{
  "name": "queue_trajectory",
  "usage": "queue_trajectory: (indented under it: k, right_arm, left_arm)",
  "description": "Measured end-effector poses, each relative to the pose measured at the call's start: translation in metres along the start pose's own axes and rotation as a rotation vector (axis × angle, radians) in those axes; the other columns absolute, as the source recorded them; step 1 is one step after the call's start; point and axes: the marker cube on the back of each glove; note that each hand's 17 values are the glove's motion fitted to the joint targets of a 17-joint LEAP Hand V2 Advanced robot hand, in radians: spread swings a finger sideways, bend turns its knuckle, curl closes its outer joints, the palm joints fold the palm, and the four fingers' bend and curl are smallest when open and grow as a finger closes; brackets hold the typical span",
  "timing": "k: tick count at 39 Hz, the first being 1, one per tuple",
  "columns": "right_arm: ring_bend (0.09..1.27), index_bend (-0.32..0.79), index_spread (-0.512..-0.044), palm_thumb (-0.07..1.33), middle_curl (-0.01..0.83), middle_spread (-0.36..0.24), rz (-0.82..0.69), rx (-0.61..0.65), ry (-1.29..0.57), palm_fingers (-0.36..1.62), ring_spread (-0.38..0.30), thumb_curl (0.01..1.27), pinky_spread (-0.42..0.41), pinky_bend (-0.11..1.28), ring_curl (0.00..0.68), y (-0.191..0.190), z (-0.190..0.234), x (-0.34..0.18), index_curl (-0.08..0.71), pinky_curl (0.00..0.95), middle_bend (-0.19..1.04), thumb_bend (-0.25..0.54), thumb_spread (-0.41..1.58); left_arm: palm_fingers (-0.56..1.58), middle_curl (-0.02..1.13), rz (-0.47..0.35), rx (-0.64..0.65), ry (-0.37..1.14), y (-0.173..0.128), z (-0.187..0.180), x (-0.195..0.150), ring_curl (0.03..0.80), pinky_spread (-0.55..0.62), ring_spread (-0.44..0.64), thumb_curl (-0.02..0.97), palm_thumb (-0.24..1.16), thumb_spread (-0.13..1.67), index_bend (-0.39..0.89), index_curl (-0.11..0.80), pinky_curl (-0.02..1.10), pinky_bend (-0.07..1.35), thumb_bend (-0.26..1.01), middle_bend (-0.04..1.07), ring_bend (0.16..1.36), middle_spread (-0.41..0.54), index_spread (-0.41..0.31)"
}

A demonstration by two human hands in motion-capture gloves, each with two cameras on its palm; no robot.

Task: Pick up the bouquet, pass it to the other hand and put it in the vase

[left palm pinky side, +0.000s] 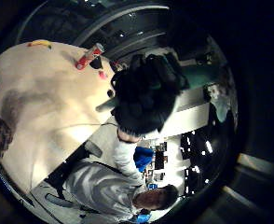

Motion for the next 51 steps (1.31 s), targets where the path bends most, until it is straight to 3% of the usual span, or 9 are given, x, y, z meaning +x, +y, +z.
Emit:
queue_trajectory:
  k: [8,11,15,21,26,29,34,37,51]
  right_arm:
    - [1.05,0.47,-0.229,1.04,0.670,-0.164,-0.015,-0.080,0.022,1.38,-0.177,0.64,-0.205,0.82,0.572,0.029,0.039,0.019,0.579,0.550,0.89,-0.006,0.67]
    - [1.05,0.47,-0.230,1.04,0.670,-0.163,-0.019,-0.095,0.016,1.37,-0.177,0.65,-0.208,0.82,0.573,0.036,0.051,0.023,0.586,0.553,0.89,-0.014,0.68]
    - [1.05,0.46,-0.229,1.02,0.668,-0.164,-0.028,-0.154,0.011,1.36,-0.179,0.65,-0.215,0.82,0.569,0.045,0.062,0.025,0.591,0.554,0.89,-0.026,0.69]
    - [1.02,0.37,-0.231,1.00,0.640,-0.173,-0.061,-0.365,-0.029,1.29,-0.188,0.66,-0.245,0.80,0.549,0.057,0.074,0.027,0.573,0.538,0.84,-0.038,0.67]
    - [0.87,0.00,-0.264,0.96,0.560,-0.181,-0.116,-0.561,0.022,0.73,-0.197,0.65,-0.259,0.87,0.504,0.067,0.070,0.022,0.465,0.522,0.60,-0.042,0.67]
    - [0.83,0.03,-0.270,0.91,0.548,-0.169,-0.093,-0.583,0.069,0.48,-0.192,0.62,-0.158,0.78,0.505,0.064,0.063,0.026,0.445,0.525,0.58,-0.047,0.76]
    - [0.70,0.06,-0.285,0.85,0.485,-0.130,-0.047,-0.628,0.127,0.39,-0.154,0.59,-0.007,0.79,0.425,0.051,0.053,0.044,0.358,0.470,0.46,-0.047,0.83]
    - [0.62,0.05,-0.287,0.77,0.435,-0.061,-0.007,-0.615,0.122,0.14,-0.039,0.56,0.107,0.86,0.394,0.042,0.046,0.048,0.330,0.475,0.32,-0.065,0.88]
    - [0.57,0.06,-0.343,0.61,0.363,0.052,0.041,-0.486,0.127,-0.06,0.130,0.47,0.267,0.91,0.321,0.011,0.032,0.064,0.208,0.413,0.19,-0.038,1.00]
  left_arm:
    - [0.30,0.35,0.064,0.105,-0.077,-0.029,0.008,-0.028,0.318,0.34,0.28,0.362,0.54,0.94,0.16,0.271,0.31,0.31,0.01,0.27,0.61,0.232,0.088]
    - [1.04,0.36,0.124,0.205,-0.065,-0.031,0.005,-0.028,0.273,0.05,0.02,0.382,0.64,0.93,0.20,0.288,0.30,0.38,0.04,0.45,0.57,0.020,-0.018]
    - [1.43,0.43,0.130,0.363,-0.098,-0.010,0.007,-0.007,0.339,-0.16,-0.17,0.442,0.73,0.78,0.23,0.334,0.37,0.48,0.04,0.55,0.63,-0.125,-0.130]
    - [1.51,0.52,0.171,0.467,-0.161,0.005,-0.003,0.008,0.420,-0.29,-0.29,0.520,0.81,0.57,0.34,0.410,0.44,0.57,0.01,0.65,0.76,-0.233,-0.236]
    - [1.47,0.55,0.215,0.523,-0.217,0.005,-0.032,0.026,0.456,-0.34,-0.33,0.571,0.85,0.46,0.42,0.456,0.46,0.60,-0.01,0.70,0.82,-0.283,-0.292]
    - [1.45,0.56,0.243,0.582,-0.244,0.009,-0.051,0.049,0.469,-0.36,-0.35,0.596,0.86,0.42,0.45,0.477,0.47,0.61,-0.02,0.72,0.84,-0.302,-0.313]
    - [1.42,0.57,0.306,0.669,-0.278,0.016,-0.081,0.085,0.483,-0.38,-0.36,0.630,0.87,0.37,0.47,0.502,0.48,0.64,-0.03,0.75,0.86,-0.321,-0.331]
    - [1.41,0.58,0.342,0.728,-0.285,0.015,-0.103,0.097,0.489,-0.38,-0.37,0.647,0.87,0.34,0.48,0.514,0.49,0.65,-0.03,0.76,0.87,-0.329,-0.334]
    - [1.38,0.59,0.359,0.832,-0.274,-0.001,-0.159,0.061,0.498,-0.40,-0.38,0.709,0.87,0.30,0.49,0.552,0.50,0.66,-0.03,0.79,0.88,-0.342,-0.345]
